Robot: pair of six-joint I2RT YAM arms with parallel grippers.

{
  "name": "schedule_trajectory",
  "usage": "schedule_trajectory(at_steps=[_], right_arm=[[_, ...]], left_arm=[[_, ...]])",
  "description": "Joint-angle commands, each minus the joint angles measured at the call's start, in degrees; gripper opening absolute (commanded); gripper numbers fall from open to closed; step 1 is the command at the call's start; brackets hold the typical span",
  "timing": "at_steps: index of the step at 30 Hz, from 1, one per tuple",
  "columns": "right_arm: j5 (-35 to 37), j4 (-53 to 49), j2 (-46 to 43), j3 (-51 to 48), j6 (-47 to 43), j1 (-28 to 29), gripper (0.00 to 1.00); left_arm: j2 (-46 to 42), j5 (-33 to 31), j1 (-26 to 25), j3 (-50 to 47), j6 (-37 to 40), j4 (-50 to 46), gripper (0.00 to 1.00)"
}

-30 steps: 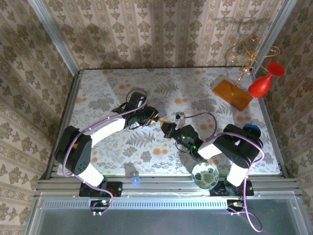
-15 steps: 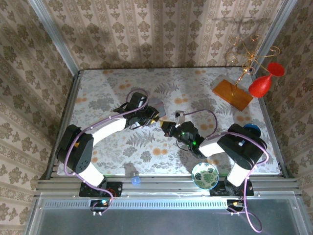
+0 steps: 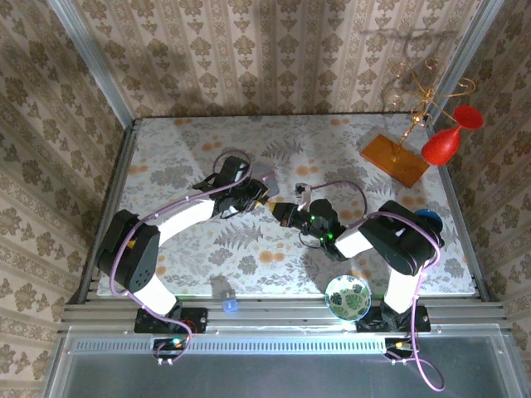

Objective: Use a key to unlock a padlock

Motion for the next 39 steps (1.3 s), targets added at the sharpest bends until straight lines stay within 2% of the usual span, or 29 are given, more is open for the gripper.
schedule_trajectory(at_steps=[1, 9, 19, 28, 31, 39], right_arm=[[-5.96, -0.23, -2.33, 5.23, -2.28, 0.65, 0.00], [-4.39, -11.15, -7.91, 6.00, -4.81, -1.10, 0.00], [-7.90, -14.50, -6.79, 9.62, -4.34, -2.53, 0.00], [-19.13, -15.30, -4.77, 15.96, -2.46, -5.27, 0.00], [-20.73, -18.37, -3.98, 18.15, -2.91, -5.52, 0.00], [-24.53, -15.37, -1.99, 20.48, -2.49, -6.24, 0.00]], left_arm=[[0.89, 11.64, -3.26, 1.11, 0.63, 2.28, 0.00], [-0.25, 12.04, -2.98, 0.89, 2.39, 0.43, 0.00], [0.04, 12.96, -3.33, 1.59, 3.52, -0.43, 0.00], [0.76, 15.14, -3.48, 1.50, 4.41, -0.21, 0.00], [1.09, 15.76, -3.57, 1.75, 4.77, 0.11, 0.00], [1.46, 16.46, -4.03, 2.08, 5.04, 0.52, 0.00]])
